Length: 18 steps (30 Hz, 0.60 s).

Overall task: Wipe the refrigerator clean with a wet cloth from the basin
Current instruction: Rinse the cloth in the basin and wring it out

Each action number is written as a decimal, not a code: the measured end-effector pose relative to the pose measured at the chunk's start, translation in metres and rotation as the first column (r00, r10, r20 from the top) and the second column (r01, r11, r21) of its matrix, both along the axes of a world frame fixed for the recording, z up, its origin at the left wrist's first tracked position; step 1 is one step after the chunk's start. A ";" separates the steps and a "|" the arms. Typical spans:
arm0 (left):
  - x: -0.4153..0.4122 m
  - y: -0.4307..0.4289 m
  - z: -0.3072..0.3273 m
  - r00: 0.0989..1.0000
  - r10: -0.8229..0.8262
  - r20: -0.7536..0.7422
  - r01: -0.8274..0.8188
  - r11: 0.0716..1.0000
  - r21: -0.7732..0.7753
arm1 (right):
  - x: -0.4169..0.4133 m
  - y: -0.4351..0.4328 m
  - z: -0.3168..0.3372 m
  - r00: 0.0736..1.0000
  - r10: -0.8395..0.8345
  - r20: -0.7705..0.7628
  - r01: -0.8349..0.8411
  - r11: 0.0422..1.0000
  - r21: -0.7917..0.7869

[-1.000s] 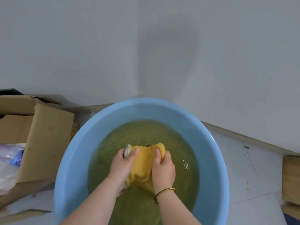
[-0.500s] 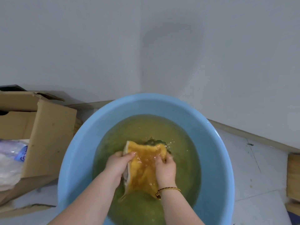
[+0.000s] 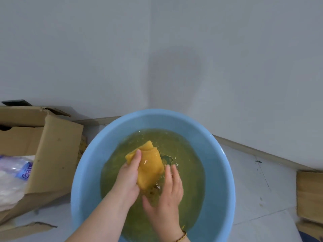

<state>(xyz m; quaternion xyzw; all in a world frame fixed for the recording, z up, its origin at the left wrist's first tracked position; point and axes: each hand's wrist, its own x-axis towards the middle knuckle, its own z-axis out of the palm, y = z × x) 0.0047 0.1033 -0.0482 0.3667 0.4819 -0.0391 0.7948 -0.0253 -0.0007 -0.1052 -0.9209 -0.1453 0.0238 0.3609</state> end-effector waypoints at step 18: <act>-0.002 0.005 -0.003 0.513 -0.850 0.118 0.855 0.494 -0.159 | 0.087 -0.041 0.019 0.629 0.674 0.386 -0.413 0.711 -0.569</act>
